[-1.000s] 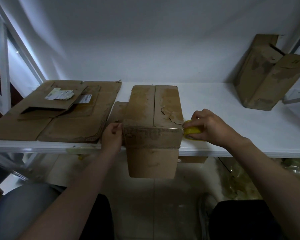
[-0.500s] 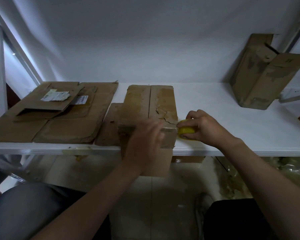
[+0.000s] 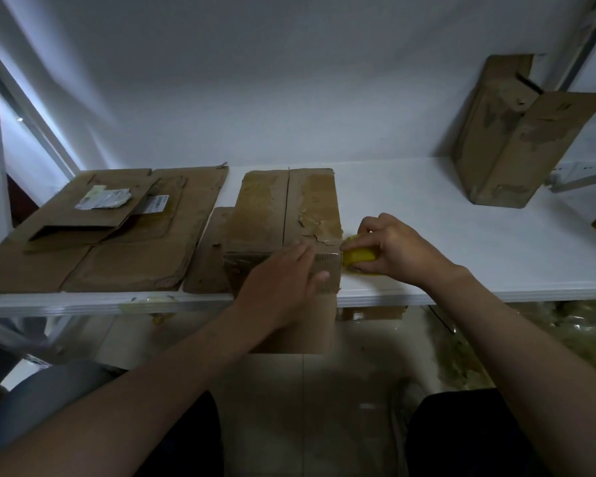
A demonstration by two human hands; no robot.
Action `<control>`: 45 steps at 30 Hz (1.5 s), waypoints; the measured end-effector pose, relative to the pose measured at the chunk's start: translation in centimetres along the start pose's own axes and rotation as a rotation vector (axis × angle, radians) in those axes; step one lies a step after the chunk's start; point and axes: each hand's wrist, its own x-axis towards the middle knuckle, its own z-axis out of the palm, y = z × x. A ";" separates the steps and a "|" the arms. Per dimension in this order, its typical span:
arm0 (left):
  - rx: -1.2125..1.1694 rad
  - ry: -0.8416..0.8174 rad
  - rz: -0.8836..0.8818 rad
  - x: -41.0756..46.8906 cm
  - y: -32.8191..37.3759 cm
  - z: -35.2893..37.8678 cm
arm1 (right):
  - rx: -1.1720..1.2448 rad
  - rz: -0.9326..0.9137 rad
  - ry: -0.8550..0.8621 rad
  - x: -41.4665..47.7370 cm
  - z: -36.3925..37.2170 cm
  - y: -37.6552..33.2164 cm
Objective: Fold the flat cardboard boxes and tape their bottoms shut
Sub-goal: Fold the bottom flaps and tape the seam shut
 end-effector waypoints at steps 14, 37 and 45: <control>-0.252 -0.081 -0.338 -1.0 -10.0 -0.7 | 0.039 0.035 -0.018 0.4 0.1 0.2; -0.336 0.088 -0.125 3.5 -10.7 0.1 | -0.304 0.134 -0.186 8.4 5.6 -7.8; -0.614 0.110 -0.417 1.2 -14.8 -0.1 | -0.415 0.120 -0.329 8.9 6.4 -7.4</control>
